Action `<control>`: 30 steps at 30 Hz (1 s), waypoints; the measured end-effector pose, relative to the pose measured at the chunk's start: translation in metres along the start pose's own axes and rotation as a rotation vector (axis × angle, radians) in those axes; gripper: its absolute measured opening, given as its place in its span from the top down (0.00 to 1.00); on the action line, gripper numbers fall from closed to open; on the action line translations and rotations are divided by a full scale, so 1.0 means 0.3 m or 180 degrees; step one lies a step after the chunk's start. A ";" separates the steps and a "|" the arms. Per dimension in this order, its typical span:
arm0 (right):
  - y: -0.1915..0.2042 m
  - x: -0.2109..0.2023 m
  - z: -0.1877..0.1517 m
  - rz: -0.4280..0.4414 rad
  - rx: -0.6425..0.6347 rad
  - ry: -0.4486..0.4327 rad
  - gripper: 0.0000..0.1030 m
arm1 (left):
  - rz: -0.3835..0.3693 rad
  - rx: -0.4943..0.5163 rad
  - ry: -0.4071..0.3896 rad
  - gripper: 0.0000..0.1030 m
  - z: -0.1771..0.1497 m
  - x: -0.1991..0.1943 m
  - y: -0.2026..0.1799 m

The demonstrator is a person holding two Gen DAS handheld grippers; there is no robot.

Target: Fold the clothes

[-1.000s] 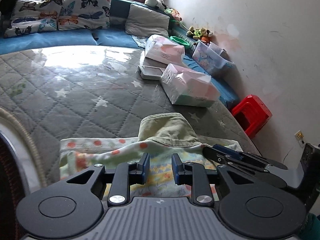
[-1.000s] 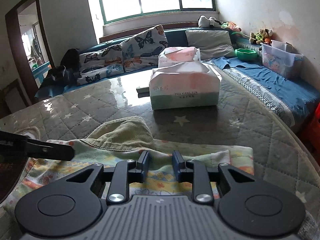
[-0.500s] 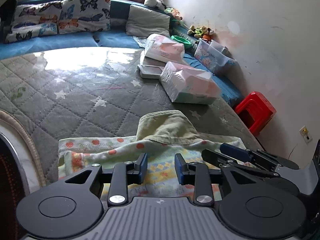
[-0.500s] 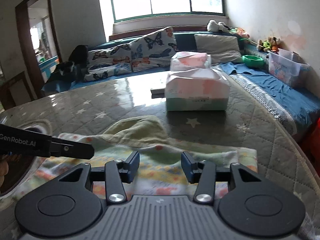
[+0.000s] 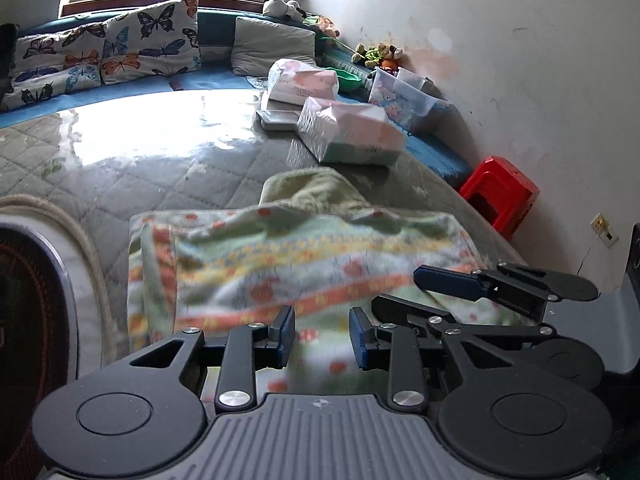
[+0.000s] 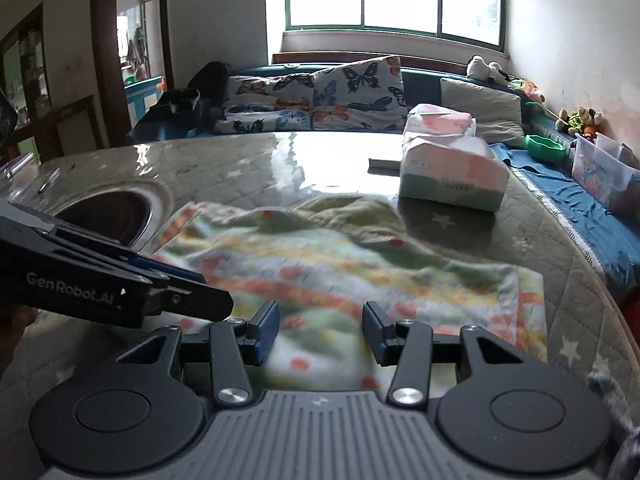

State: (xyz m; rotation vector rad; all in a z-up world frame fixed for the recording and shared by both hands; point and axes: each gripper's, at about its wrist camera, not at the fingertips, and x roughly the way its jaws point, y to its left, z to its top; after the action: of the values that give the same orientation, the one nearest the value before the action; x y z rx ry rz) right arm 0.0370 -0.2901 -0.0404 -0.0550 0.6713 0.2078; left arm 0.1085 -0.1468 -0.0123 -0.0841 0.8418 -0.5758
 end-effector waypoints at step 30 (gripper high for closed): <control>0.074 -0.108 -0.130 -0.0204 -0.0006 -0.0122 0.47 | 0.0212 -0.0057 -0.0145 0.45 -0.143 -0.160 0.016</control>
State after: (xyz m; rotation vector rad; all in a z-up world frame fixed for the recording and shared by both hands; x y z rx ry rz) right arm -0.0162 -0.2786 -0.0505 -0.0740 0.6303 0.1474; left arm 0.0546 -0.1116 -0.0099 -0.0849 0.8027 -0.5022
